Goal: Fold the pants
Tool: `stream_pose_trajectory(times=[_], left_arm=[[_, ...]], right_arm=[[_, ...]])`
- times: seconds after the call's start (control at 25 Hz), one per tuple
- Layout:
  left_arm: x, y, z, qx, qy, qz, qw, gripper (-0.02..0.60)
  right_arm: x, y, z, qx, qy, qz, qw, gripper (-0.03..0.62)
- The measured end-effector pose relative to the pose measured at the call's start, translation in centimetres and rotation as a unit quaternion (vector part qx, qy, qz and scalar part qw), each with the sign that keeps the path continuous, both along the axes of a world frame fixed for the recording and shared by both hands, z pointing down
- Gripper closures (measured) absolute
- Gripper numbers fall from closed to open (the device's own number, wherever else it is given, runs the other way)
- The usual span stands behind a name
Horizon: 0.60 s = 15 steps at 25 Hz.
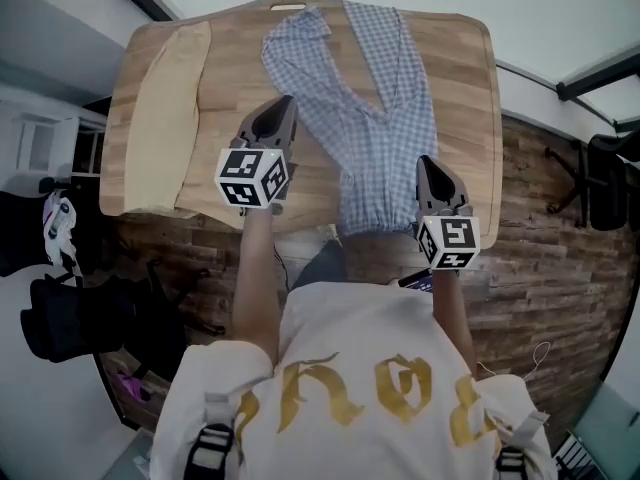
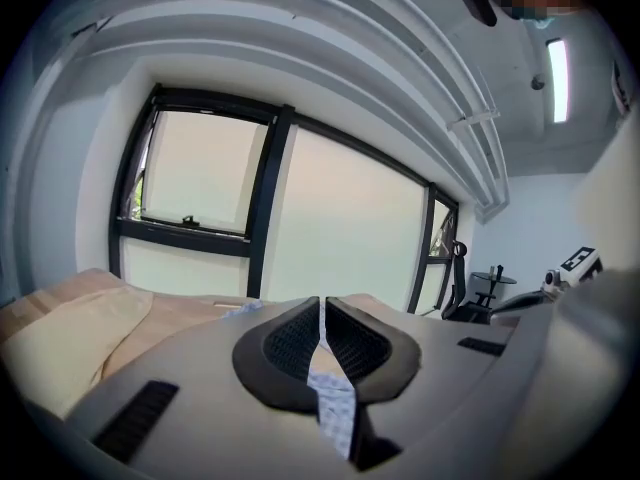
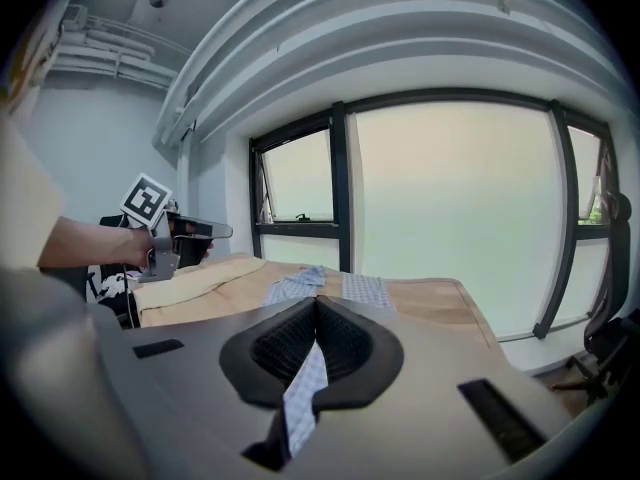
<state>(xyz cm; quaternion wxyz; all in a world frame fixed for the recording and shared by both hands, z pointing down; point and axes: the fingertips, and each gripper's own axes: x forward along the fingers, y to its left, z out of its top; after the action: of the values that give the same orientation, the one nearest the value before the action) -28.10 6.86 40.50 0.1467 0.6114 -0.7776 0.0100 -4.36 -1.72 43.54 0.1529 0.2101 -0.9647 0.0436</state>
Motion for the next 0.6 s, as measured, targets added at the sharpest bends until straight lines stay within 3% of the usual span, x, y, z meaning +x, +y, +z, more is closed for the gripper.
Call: stream_pose_trajectory(times=[0.16, 0.36, 0.6], left_arm=[[-4.6, -4.8, 1.0, 0.0, 0.005, 0.028, 0.9996, 0.532], [-7.5, -9.3, 3.1, -0.028, 0.002, 0.071, 0.9971, 0.532], [-9.6, -11.8, 6.7, -0.076, -0.005, 0.09, 0.9931, 0.532]], right_arm=[[-3.7, -1.2, 1.1, -0.004, 0.009, 0.022, 1.0, 0.571], [-6.8, -2.2, 1.7, -0.01, 0.012, 0.054, 0.998, 0.571], [-7.0, -2.2, 2.7, -0.003, 0.015, 0.092, 0.996, 0.571]])
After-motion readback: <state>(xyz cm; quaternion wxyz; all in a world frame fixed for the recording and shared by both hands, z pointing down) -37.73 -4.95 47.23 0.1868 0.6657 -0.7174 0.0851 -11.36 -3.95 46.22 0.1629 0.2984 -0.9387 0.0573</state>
